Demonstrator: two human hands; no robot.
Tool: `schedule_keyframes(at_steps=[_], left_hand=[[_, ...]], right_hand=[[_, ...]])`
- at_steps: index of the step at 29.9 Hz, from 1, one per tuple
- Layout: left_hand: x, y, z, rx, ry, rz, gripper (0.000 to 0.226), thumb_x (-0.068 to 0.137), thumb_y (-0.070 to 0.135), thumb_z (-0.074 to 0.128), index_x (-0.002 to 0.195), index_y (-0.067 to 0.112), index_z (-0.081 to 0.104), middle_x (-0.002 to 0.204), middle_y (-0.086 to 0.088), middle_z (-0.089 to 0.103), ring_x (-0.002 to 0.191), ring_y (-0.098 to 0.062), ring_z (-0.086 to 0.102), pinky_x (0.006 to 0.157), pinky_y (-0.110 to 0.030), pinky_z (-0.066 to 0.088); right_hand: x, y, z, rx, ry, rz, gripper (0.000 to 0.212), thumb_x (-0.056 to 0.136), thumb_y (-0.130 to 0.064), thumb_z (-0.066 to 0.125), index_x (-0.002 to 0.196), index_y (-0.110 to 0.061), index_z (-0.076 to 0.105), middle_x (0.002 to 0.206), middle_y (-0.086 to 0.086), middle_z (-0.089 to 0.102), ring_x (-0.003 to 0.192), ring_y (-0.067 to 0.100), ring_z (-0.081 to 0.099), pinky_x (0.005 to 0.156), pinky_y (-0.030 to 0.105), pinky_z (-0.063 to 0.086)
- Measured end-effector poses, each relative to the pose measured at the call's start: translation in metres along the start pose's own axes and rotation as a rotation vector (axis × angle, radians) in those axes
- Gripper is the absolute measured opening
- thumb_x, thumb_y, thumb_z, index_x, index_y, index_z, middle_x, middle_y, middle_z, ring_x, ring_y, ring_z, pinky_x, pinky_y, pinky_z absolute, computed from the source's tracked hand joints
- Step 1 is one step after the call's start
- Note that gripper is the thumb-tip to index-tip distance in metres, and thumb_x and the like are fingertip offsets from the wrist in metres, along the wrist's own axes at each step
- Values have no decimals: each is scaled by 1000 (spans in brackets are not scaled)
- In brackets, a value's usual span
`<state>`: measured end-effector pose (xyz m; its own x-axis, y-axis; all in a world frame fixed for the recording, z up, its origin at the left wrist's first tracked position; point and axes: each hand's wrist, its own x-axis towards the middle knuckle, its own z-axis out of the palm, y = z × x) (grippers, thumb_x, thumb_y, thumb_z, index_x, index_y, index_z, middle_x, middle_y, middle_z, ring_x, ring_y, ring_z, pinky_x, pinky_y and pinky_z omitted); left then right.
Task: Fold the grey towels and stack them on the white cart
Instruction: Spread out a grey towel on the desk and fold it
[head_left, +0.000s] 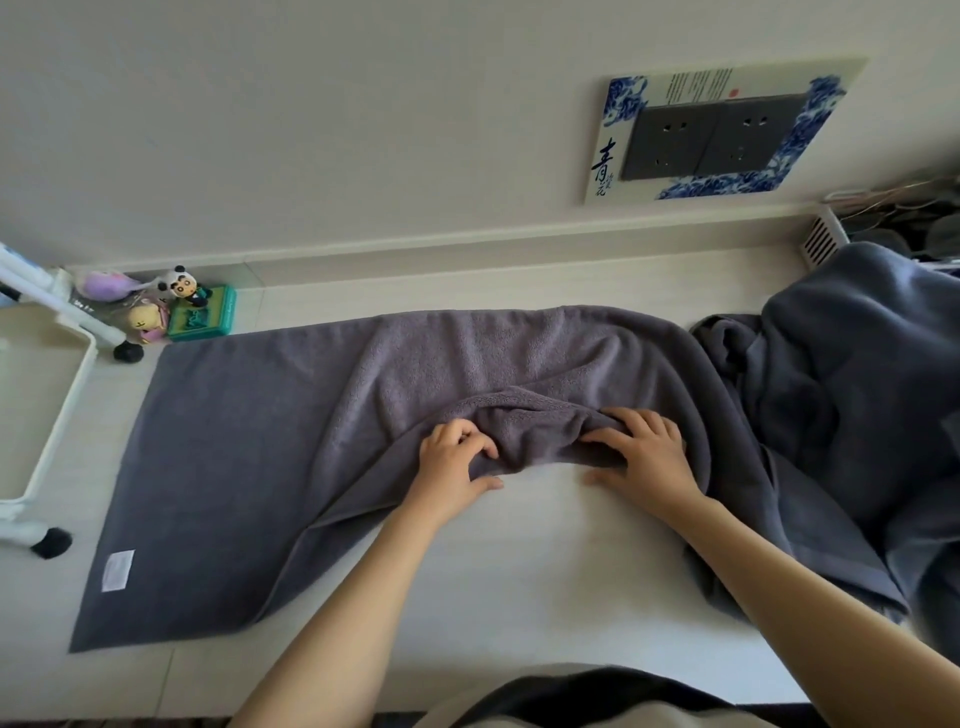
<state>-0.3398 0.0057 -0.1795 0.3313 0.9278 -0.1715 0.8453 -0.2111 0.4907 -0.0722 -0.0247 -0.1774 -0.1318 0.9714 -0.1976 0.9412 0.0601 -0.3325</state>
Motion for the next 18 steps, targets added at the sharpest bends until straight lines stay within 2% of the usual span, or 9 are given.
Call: schedule_keyframes(at_steps=[4, 6, 11, 14, 16, 18], left_hand=[[6, -1, 2, -48, 49, -13, 20, 71, 31, 78, 83, 18, 68, 101, 5, 47, 103, -21, 44, 83, -22, 17], [8, -2, 3, -77, 55, -14, 17, 71, 29, 78, 79, 17, 69, 97, 8, 43, 102, -19, 44, 82, -21, 16], [8, -6, -4, -104, 11, 17, 19, 71, 29, 79, 80, 15, 70, 99, 8, 43, 102, -14, 40, 80, -18, 15], [-3, -5, -13, -129, -21, 55, 19, 73, 29, 78, 80, 15, 69, 98, 6, 52, 96, -10, 40, 82, -20, 21], [-15, 0, -18, -168, -128, 74, 17, 75, 28, 76, 80, 16, 66, 94, 5, 57, 92, -11, 47, 86, -23, 32], [-31, 10, -22, -236, -290, 63, 15, 77, 27, 75, 81, 17, 64, 89, 5, 58, 86, -12, 53, 82, -23, 41]], right_hand=[[2, -10, -3, 53, 92, 73, 23, 76, -48, 68, 94, -35, 71, 126, -1, 55, 119, 27, 41, 100, 38, 22], [3, -15, -4, 60, 110, 89, 13, 79, -41, 69, 90, -34, 71, 127, -3, 53, 122, 24, 37, 102, 36, 18], [0, -19, -8, 82, 61, 126, 13, 76, -41, 72, 85, -32, 73, 134, -6, 46, 127, 21, 28, 104, 32, 13], [-16, -18, -11, 129, 119, 97, 14, 69, -33, 80, 80, -25, 75, 130, -3, 51, 126, 25, 31, 101, 32, 17], [-33, -20, -14, 105, 117, 90, 16, 68, -30, 81, 79, -21, 75, 126, -1, 55, 125, 26, 34, 101, 32, 20], [-52, -25, -18, -14, 18, 114, 18, 72, -35, 77, 85, -23, 74, 130, -4, 52, 129, 22, 31, 105, 32, 17]])
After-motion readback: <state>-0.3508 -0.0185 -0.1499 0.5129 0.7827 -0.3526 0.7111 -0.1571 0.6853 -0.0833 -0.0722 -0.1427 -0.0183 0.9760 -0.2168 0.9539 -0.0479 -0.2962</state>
